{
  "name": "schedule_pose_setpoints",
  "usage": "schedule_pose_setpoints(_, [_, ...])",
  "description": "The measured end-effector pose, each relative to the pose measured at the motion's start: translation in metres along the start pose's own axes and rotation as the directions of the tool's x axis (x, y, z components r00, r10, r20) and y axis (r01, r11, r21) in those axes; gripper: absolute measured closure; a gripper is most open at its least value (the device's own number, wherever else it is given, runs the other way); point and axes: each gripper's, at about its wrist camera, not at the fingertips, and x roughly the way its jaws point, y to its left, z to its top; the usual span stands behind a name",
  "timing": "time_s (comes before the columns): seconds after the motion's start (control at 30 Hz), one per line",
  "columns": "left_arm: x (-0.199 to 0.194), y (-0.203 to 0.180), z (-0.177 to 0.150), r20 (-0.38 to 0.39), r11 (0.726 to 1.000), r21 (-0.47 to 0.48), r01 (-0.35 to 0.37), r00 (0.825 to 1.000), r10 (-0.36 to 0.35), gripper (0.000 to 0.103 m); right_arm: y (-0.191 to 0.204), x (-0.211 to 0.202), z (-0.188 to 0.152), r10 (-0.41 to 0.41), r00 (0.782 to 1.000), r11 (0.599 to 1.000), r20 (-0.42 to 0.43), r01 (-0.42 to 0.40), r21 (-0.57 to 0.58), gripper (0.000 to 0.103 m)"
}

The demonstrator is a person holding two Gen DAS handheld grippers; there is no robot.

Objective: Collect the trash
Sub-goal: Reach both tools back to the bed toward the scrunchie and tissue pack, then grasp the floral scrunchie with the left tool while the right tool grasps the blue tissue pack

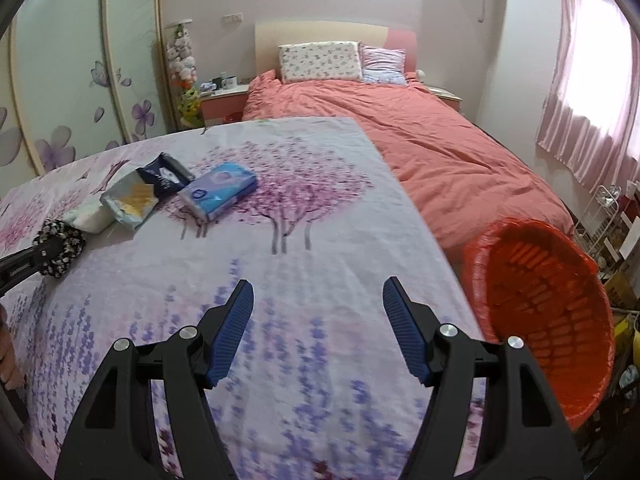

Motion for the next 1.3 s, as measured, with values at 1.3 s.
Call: schedule_pose_setpoints(1.3, [0.01, 0.065, -0.002, -0.053, 0.99, -0.136, -0.039, 0.998, 0.032, 0.077, 0.041, 0.079, 0.052, 0.096, 0.989, 0.988, -0.114, -0.08, 0.135, 0.039])
